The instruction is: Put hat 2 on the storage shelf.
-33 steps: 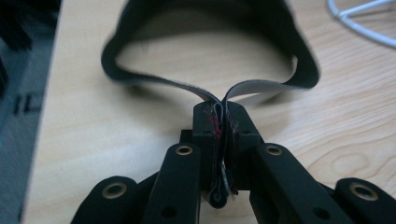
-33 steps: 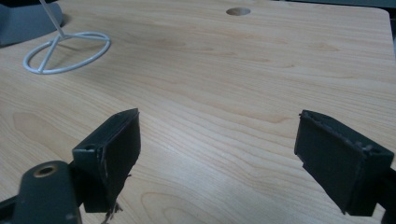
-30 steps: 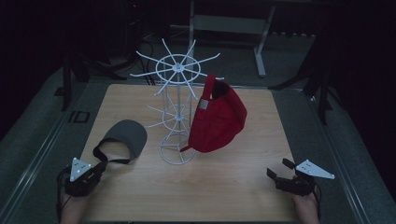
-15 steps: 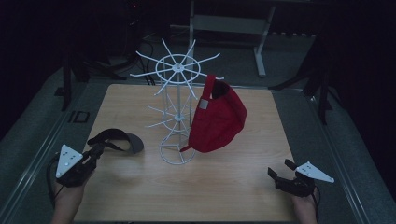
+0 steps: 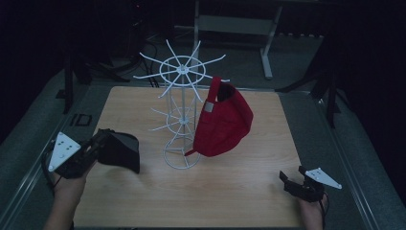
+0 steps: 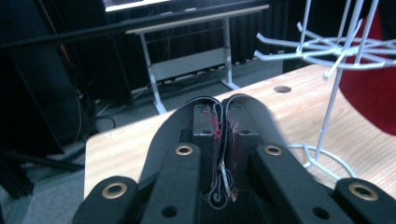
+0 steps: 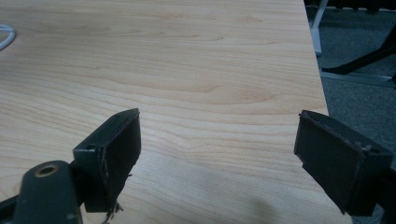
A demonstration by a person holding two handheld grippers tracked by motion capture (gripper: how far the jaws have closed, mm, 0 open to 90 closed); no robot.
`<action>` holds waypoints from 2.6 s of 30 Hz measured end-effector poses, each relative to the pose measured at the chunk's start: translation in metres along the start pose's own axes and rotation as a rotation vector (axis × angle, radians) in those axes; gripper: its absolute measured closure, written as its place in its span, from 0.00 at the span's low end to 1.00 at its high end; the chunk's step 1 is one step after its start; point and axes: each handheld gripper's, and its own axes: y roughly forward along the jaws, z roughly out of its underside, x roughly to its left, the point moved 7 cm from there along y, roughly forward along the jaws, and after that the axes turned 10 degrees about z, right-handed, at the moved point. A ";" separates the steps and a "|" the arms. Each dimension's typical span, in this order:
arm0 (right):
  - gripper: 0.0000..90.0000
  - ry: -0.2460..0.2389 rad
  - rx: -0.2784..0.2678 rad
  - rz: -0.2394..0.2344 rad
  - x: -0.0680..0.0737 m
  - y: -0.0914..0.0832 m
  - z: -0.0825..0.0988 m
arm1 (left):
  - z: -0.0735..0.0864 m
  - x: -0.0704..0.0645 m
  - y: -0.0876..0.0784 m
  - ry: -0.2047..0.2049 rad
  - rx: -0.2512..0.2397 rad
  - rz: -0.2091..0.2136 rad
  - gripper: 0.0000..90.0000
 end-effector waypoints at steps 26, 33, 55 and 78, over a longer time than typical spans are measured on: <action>0.16 -0.020 0.016 -0.044 0.005 -0.001 0.002 | -0.115 -0.045 -0.031 0.205 -0.196 0.391 0.94; 0.16 -0.016 0.014 -0.039 0.004 -0.001 0.002 | -0.142 -0.055 -0.035 0.238 -0.245 0.437 0.94; 0.16 -0.022 0.026 -0.039 0.005 -0.001 0.003 | -0.206 -0.091 0.008 0.261 -0.276 0.540 0.94; 0.16 -0.025 0.040 -0.036 0.005 0.001 0.004 | -0.194 -0.134 0.032 0.252 -0.200 0.606 0.94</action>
